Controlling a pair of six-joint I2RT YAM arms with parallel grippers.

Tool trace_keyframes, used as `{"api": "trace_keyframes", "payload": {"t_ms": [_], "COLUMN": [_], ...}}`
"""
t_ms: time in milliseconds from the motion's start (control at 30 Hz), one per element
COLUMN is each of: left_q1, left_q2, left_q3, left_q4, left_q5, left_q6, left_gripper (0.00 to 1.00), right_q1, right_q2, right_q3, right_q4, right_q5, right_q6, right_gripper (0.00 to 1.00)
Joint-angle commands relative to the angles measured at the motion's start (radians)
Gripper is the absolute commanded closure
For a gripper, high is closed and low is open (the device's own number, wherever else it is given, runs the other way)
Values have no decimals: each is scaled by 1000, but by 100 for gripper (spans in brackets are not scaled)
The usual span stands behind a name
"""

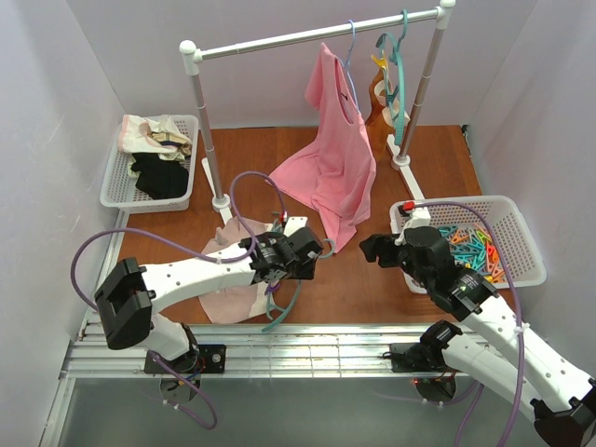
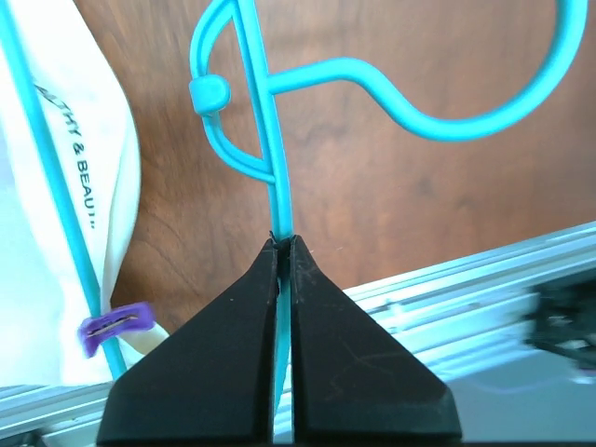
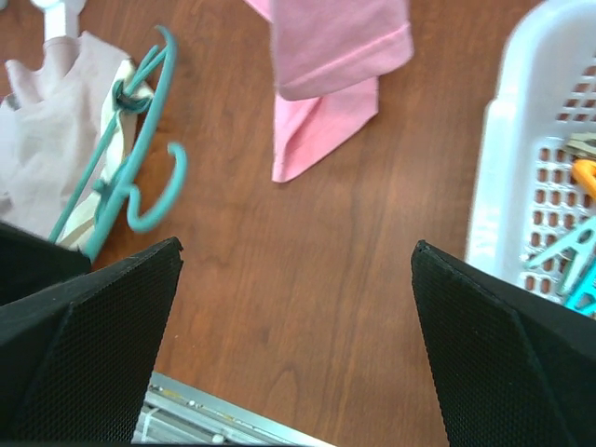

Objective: Clip the underwear to the hanger

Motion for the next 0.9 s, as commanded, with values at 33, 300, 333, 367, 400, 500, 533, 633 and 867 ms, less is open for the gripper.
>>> {"api": "trace_keyframes", "payload": {"t_ms": [33,300,333,367,400,500,533,633,867], "left_q1": [47,90,91,91,91,91,93,91,91], "left_q2": [-103,-239,-247,-253,-259,-279,-285,-308,-301], "left_q3": [50,-24,-32,-36,-45,-65,-71,-98,-85], "left_q4": [42,269,288,306,337,380,391,435,527], "left_q5": [-7,-13,-20,-33,-35,-41,-43,-70,-179], "left_q6": [-34,-140,-149,-161,-164,-174,-175,-190,-177], "left_gripper": [100,100,100,100,100,100,100,100,100], "right_q1": [-5,-3,-3,-5,-5,-3,-5,-5,0], "right_q2": [20,171,207,221,233,271,282,317,380], "right_q3": [26,101,107,114,120,135,143,173,224], "right_q4": [104,272,292,309,350,433,437,470,421], "right_q5": [-146,-529,-558,-583,-617,-658,-668,-698,-726], "right_q6": [-39,34,48,63,80,171,185,241,271], "right_gripper": [10,11,12,12,12,12,12,12,18]}}
